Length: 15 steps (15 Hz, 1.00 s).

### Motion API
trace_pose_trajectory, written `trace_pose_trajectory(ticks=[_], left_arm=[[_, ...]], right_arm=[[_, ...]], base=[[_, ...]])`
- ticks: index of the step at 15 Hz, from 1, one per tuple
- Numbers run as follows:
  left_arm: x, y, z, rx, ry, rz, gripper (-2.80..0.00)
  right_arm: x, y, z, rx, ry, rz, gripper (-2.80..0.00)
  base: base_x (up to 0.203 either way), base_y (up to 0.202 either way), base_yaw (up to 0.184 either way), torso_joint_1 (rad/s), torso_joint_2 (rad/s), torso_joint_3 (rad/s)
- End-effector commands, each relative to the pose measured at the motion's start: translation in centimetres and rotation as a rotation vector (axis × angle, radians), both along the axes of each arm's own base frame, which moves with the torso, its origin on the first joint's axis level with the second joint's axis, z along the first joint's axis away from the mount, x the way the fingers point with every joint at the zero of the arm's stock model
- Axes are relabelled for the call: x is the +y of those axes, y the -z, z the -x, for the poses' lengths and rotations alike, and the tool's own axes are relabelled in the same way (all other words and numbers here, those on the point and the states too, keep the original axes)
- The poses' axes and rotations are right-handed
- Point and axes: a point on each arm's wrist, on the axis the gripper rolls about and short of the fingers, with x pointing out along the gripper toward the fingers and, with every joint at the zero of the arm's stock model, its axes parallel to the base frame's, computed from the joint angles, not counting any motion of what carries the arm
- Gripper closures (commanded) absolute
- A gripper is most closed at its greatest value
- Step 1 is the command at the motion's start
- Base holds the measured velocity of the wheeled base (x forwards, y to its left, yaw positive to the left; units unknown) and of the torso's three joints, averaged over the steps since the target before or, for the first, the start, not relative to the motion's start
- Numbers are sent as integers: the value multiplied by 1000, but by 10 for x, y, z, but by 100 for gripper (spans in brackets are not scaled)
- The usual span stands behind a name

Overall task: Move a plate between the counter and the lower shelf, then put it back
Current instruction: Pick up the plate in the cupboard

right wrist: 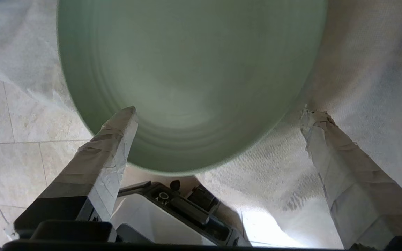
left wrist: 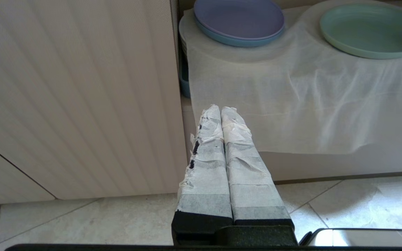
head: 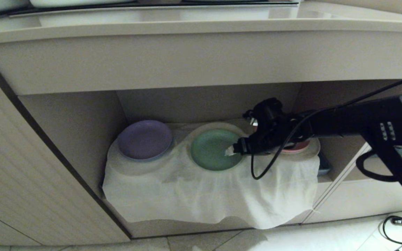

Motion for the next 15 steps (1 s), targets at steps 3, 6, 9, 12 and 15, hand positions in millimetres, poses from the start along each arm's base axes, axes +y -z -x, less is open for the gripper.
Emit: trace_pose_trajectory(ticks=[3,6,9,12,15], left_arm=[[0,0,0,0,0,1,0],[0,0,0,0,0,1,0],[0,0,0,0,0,1,0],[0,0,0,0,0,1,0],[0,0,0,0,0,1,0]], right_arm=[[3,1,-4,-7,2,0,-280],[5,1,-6,-13,1,-1,-280],[9,4,-5,-13,5,15,-280],[15,6,-3,-14,-6,16,-280],[15,7,-3,-14,2,27,-280]], base=[[0,0,0,0,0,0],[0,0,0,0,0,0],[0,0,0,0,0,0],[0,0,0,0,0,0],[0,0,0,0,0,0]])
